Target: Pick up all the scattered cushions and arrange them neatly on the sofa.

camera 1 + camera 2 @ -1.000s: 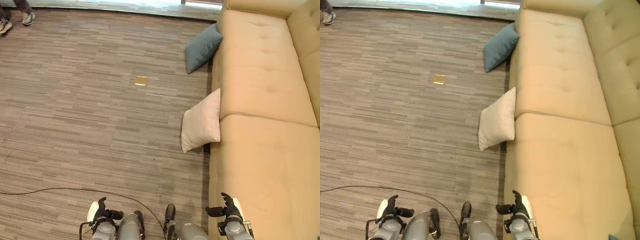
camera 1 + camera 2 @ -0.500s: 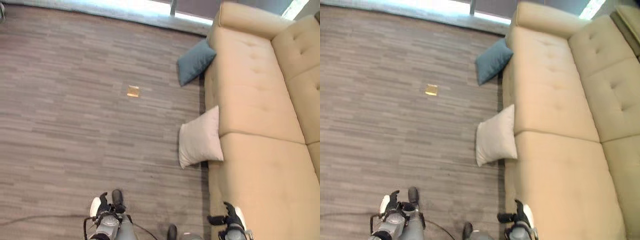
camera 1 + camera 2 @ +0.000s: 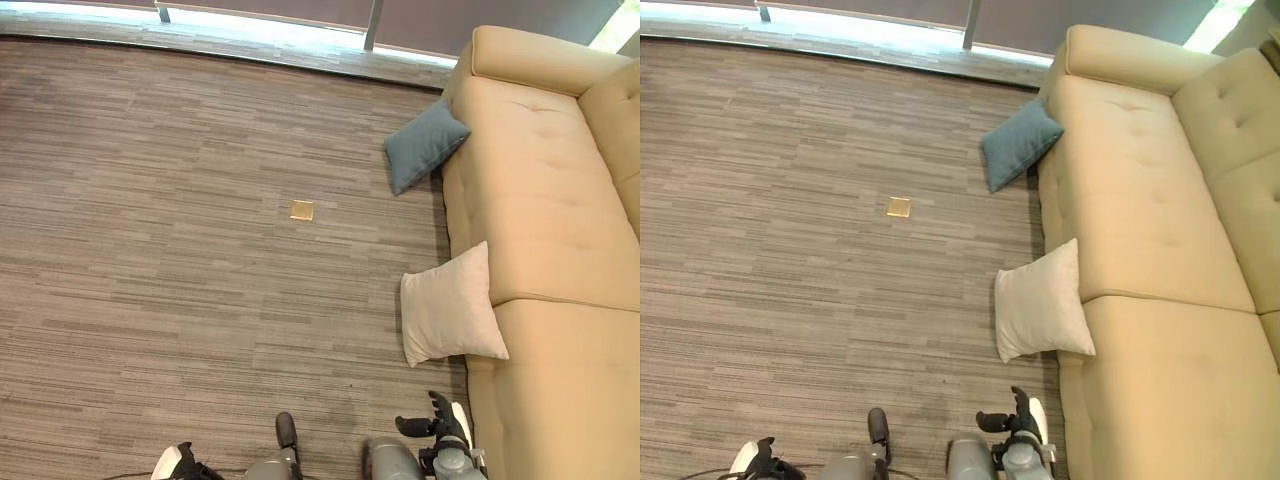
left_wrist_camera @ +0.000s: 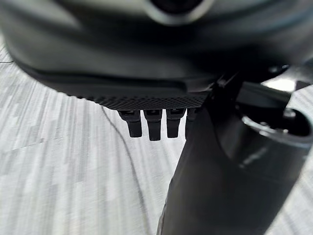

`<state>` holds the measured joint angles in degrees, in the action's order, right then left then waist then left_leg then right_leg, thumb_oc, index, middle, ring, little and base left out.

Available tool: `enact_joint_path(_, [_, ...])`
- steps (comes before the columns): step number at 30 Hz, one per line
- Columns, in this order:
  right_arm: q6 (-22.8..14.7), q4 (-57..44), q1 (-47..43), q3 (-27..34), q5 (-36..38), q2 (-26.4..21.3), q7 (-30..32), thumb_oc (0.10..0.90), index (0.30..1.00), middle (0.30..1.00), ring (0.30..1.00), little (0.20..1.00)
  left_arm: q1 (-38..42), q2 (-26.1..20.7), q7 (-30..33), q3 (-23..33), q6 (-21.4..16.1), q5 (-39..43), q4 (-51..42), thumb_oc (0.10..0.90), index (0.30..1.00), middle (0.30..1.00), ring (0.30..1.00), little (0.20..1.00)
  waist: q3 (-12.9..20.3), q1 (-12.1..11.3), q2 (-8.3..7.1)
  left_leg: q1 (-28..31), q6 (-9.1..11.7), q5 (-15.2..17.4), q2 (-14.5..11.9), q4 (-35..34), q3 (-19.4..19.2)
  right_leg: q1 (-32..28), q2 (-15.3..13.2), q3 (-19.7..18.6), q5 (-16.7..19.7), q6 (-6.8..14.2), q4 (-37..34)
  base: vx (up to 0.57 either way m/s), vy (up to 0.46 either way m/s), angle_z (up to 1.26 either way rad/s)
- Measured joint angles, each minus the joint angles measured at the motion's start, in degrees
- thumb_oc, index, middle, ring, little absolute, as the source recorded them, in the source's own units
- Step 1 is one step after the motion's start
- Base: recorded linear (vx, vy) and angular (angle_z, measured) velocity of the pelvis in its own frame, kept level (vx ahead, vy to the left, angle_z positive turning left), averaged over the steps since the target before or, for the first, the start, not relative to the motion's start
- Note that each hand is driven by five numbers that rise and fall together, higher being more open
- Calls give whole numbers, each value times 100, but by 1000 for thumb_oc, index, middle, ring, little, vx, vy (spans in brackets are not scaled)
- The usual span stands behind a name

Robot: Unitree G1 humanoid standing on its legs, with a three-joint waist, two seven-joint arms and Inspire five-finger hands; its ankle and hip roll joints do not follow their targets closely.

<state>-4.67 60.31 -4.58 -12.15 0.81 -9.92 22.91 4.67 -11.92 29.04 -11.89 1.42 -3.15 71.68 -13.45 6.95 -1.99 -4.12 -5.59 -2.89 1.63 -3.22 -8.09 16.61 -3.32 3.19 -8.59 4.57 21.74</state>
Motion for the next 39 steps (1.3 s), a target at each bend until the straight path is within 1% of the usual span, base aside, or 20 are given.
enact_joint_path(2, [58, 93, -74, -129, -205, -12, 8, 800, 900, 900, 900, 900, 153, -31, -51, -148, -26, -109, -92, 800, 900, 900, 900, 900, -5, 6, -78, 119, -35, 83, 143, -41, -12, 382, 6, 520, 184, 17, -737, 399, -18, 28])
enact_joint_path(5, [169, 349, -30, -208, -531, -10, 18, 800, 900, 900, 900, 900, 148, 29, -140, -207, -99, -155, -305, 800, 900, 900, 900, 900, 23, 29, -225, 457, -27, 245, 253, -134, -90, 666, -207, 2032, 493, 51, -1470, 498, -49, 8])
enact_joint_path(7, [196, 433, 151, -57, -596, -20, 29, 800, 900, 900, 900, 900, -25, 42, -211, -347, -124, -154, -497, 800, 900, 900, 900, 900, 130, 42, -215, 697, 111, 523, 211, -107, -68, 649, -282, 2301, 656, 21, -1431, 618, -87, 2])
enact_joint_path(10, [199, 407, 385, 162, -472, -63, 56, 800, 900, 900, 900, 900, -255, 132, -258, -293, -165, -122, -496, 800, 900, 900, 900, 900, 216, 113, -83, 998, 452, 1031, 30, 162, -49, 378, -210, 2134, 1078, -339, -1153, 379, -48, 1])
enact_joint_path(11, [199, 393, 472, 162, -440, -142, 68, 800, 900, 900, 900, 900, -329, 218, -317, -268, -170, -74, -399, 800, 900, 900, 900, 900, 308, 207, 144, 992, 675, 1307, -198, 600, -40, 200, 19, 2150, 1051, -484, -1163, 398, -174, 0])
enact_joint_path(13, [205, 404, 458, 233, -405, -147, 71, 800, 900, 900, 900, 900, -329, 302, -347, 40, -241, 69, -280, 800, 900, 900, 900, 900, 292, 228, 190, 681, 1173, 1553, -452, 1932, -156, -134, 220, 2085, 927, -747, -1317, 314, -164, -21])
enact_joint_path(14, [188, 270, 453, 259, -395, -166, 111, 800, 900, 900, 900, 900, -305, 318, -351, 338, -240, 211, -294, 800, 900, 900, 900, 900, 306, 206, 165, 117, 1512, 1461, -703, 3555, -250, -391, 319, 1948, 875, -982, -1431, 136, -105, -45])
enact_joint_path(16, [91, -31, 406, 180, -398, -323, 133, 800, 900, 900, 900, 900, -358, 266, -328, 426, -257, 281, -376, 800, 900, 900, 900, 900, 328, 137, 202, -564, 1783, 1111, -896, 5235, -69, -668, 558, 1571, 770, -1232, -1503, 332, -148, -93])
enact_joint_path(18, [26, -45, 109, 102, -414, -353, 148, 800, 900, 900, 900, 900, -264, 133, -307, 465, -298, 322, -445, 800, 900, 900, 900, 900, 201, -76, -4, -1305, 1368, 967, -879, 5974, -15, -903, 609, 1024, 873, -1356, -1635, 315, -12, -125])
enact_joint_path(20, [9, -254, 125, 50, -413, -342, 180, 800, 900, 900, 900, 900, -280, -20, -206, 566, -289, 371, -508, 800, 900, 900, 900, 900, 138, -101, -108, -1647, 1317, 974, -1023, 5337, -12, -1191, 696, 778, 864, -1334, -1769, 288, 210, -105])
enact_joint_path(23, [29, -256, 35, 10, -414, -396, 221, 800, 900, 900, 900, 900, -323, -42, -183, 553, -289, 518, -520, 800, 900, 900, 900, 900, 44, -213, -183, -1759, 1256, 896, -660, 3015, 544, -1571, 969, -65, 847, -1304, -2129, 438, 315, -136])
enact_joint_path(25, [35, -253, -9, -92, -429, -459, 230, 800, 900, 900, 900, 900, -386, 12, -183, 565, -286, 537, -401, 800, 900, 900, 900, 900, -21, -269, -187, -1733, 1227, 721, -364, 1903, 1236, -1790, 1064, -496, 873, -1280, -2324, 349, 194, -159])
enact_joint_path(26, [53, -145, -43, -97, -454, -476, 247, 800, 900, 900, 900, 900, -372, 38, -178, 528, -281, 541, -347, 800, 900, 900, 900, 900, -80, -511, -265, -1524, 1206, 548, -191, 892, 2141, -1829, 1164, -1208, 830, -1202, -2272, 220, 142, -188])
enact_joint_path(30, [48, 250, 66, 99, -441, -504, 347, 800, 900, 900, 900, 900, -269, 88, -188, 536, -176, 519, 75, 800, 900, 900, 900, 900, -184, -355, -193, -1594, 980, 124, -157, 947, 2280, -2406, 1255, -1640, 700, -1004, -2526, 396, 447, -122])
enact_joint_path(31, [26, 352, 252, 488, -301, -427, 352, 800, 900, 900, 900, 900, -251, 118, -188, 540, -139, 491, 185, 800, 900, 900, 900, 900, -136, -309, -169, -1437, 800, 135, -181, 969, 1947, -2548, 1216, -1773, 473, -953, -2448, 189, 388, -82])
enact_joint_path(32, [34, 415, 308, 722, -18, -296, 375, 800, 900, 900, 900, 900, -253, 156, -178, 556, -109, 497, 209, 800, 900, 900, 900, 900, -130, -176, -147, -1199, 663, -331, -239, 781, 1743, -2437, 1191, -1763, 324, -791, -2094, 226, 481, -128])
enact_joint_path(33, [40, 457, 307, 1048, 259, -194, 365, 800, 900, 900, 900, 900, -356, 177, -157, 520, -103, 532, 165, 800, 900, 900, 900, 900, -117, -216, -65, -871, 584, -709, -464, 370, 1340, -2108, 1229, -1621, -22, -427, -1216, 78, 203, -143])
enact_joint_path(35, [8, 373, 317, 1024, 673, -79, 341, 800, 900, 900, 900, 900, -454, 161, -142, 517, -104, 573, -43, 800, 900, 900, 900, 900, -84, -291, -85, -522, 367, -637, -474, 90, 644, -1395, 506, -412, -418, -371, -64, 111, 277, -178])
enact_joint_path(37, [33, 304, 333, 930, 850, 3, 291, 800, 900, 900, 900, 900, -331, 171, -134, 579, -133, 756, -58, 800, 900, 900, 900, 900, -95, -343, 8, -289, 221, -492, -429, -10, 26, -903, -475, 915, -409, -319, 242, 264, 350, -146])
enact_joint_path(39, [49, 118, 433, 854, 868, 105, 153, 800, 900, 900, 900, 900, -223, 49, -138, 740, -150, 765, -52, 800, 900, 900, 900, 900, -83, -221, 38, 45, 201, -322, -432, -164, -422, -765, -892, 1512, -343, -166, 196, 241, 285, -129])
